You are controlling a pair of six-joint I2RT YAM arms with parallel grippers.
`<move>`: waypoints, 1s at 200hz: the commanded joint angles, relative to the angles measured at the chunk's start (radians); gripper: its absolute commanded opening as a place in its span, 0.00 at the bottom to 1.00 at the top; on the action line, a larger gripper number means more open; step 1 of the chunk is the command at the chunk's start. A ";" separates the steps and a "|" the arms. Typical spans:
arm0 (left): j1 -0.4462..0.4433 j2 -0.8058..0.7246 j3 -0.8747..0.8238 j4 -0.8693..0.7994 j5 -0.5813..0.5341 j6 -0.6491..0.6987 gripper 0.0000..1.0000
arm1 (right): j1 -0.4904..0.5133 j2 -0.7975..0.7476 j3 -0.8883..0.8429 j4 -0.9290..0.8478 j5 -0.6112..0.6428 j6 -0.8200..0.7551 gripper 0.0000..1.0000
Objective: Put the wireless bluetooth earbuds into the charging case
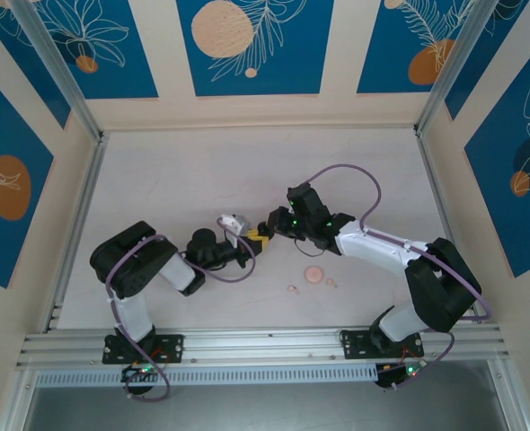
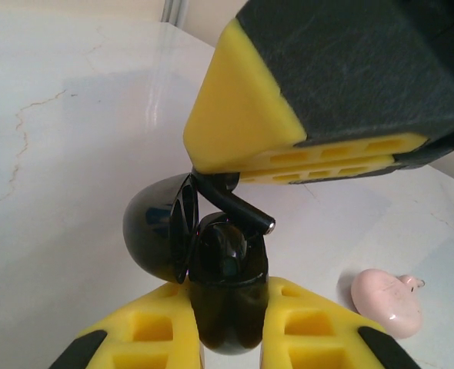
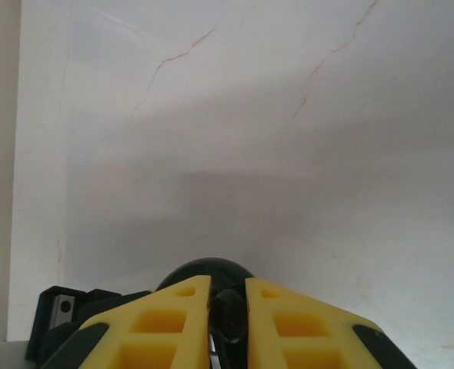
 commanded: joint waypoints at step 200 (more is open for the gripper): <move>-0.010 -0.051 -0.084 0.052 -0.068 0.051 0.08 | -0.116 -0.048 -0.026 -0.363 -0.004 -0.152 0.17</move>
